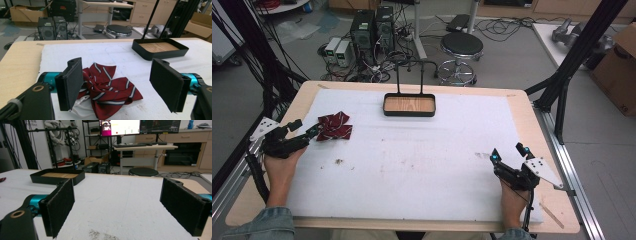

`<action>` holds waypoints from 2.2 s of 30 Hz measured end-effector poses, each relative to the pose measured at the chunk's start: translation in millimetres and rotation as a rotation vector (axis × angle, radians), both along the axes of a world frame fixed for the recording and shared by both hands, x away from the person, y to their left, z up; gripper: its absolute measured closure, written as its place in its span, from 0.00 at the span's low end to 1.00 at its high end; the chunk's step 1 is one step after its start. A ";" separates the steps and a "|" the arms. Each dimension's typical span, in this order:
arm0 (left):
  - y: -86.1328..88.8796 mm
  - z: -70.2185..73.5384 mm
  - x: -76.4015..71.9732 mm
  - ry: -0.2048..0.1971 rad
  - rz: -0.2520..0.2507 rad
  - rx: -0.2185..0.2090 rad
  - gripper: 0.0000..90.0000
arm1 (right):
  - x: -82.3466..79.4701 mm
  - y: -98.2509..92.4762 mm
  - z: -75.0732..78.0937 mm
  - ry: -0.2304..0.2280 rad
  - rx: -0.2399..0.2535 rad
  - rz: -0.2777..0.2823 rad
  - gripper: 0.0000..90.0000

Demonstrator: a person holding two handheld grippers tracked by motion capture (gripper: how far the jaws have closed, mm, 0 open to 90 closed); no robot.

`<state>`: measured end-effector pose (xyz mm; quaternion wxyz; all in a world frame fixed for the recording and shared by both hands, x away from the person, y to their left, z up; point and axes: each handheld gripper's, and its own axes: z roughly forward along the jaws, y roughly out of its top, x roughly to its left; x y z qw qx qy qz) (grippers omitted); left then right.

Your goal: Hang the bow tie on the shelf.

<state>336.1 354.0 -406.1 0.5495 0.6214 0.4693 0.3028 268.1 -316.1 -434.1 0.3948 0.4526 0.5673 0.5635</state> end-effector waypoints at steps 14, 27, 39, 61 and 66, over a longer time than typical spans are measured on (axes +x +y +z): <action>-2.8 -1.4 2.1 0.009 -0.001 0.008 0.30 | 0.7 2.4 -0.4 0.001 -0.017 0.010 0.13; -7.6 -9.5 20.2 0.029 0.056 -0.020 0.33 | 0.5 4.7 -0.5 0.003 -0.033 0.015 0.13; -16.9 -26.3 54.1 0.162 0.098 0.000 0.38 | 0.7 8.0 -0.5 0.001 -0.056 0.020 0.13; -21.4 -45.0 75.4 0.405 0.150 0.045 0.59 | 0.8 9.7 -0.6 0.005 -0.069 0.023 0.13; -20.9 -44.6 75.8 0.402 0.117 0.036 0.77 | 0.8 9.7 -0.6 0.006 -0.070 0.022 0.13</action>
